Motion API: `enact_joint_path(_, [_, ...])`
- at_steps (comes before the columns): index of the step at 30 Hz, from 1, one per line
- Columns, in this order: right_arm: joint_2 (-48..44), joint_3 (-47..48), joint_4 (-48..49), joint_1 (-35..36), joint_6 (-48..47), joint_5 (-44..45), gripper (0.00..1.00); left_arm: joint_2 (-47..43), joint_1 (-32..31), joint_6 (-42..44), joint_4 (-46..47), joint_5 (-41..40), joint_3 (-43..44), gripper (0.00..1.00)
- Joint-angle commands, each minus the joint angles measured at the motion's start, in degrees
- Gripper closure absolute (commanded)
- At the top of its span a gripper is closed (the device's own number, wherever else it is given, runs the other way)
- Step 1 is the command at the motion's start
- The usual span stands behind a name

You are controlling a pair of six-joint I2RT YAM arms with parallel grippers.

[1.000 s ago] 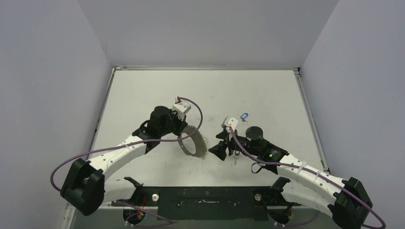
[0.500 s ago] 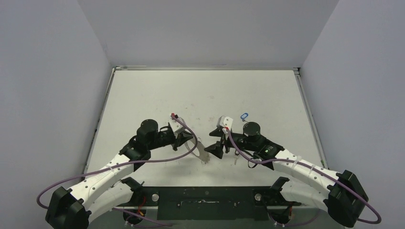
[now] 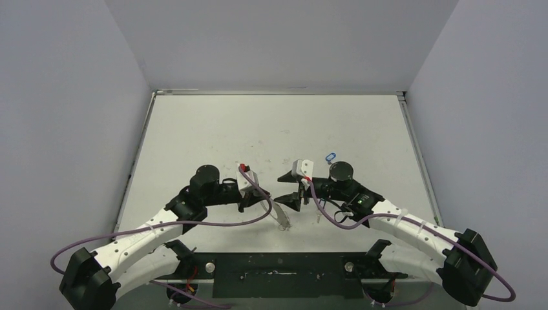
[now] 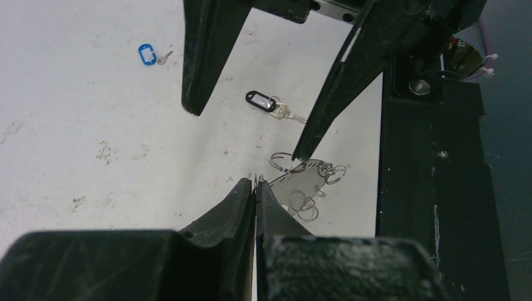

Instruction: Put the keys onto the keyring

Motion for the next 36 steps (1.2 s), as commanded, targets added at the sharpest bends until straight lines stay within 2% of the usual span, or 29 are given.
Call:
enact_joint_path(1, [1.62,2.96,2.75,-0.5,-4.63,-4.88,0.43,-1.51,-1.81,1.99,4.8,3.25,0.92,1.0])
enact_joint_path(6, [4.25,4.1,1.09,-0.5,-6.23,-6.97,0.53,-1.61,-2.74,2.93,4.52,2.15,0.87,1.0])
enact_joint_path(13, [5.12,3.94,-0.72,-0.33,-6.45,-8.35,0.51,-2.18,-3.24,3.51,3.87,-0.56,0.52,1.0])
enact_joint_path(19, [5.15,4.13,-1.55,-0.01,-3.51,-8.04,0.54,-2.33,-3.74,3.54,4.51,-2.75,0.41,1.0])
enact_joint_path(26, [3.61,3.02,-1.53,3.93,1.28,1.59,0.43,-2.51,-4.38,3.18,5.42,-4.9,0.24,1.0])
enact_joint_path(30, [4.44,2.78,-2.06,5.89,2.68,6.62,0.43,-2.89,-4.53,3.26,5.51,-5.55,0.23,1.0])
enact_joint_path(33, [5.55,3.44,-3.43,6.97,3.07,8.92,0.45,-3.14,-4.6,3.3,5.36,-6.16,0.15,1.0])
enact_joint_path(36, [5.91,3.59,-3.5,7.32,3.46,11.97,0.56,-3.43,-4.68,3.21,5.33,-6.26,0.06,1.0])
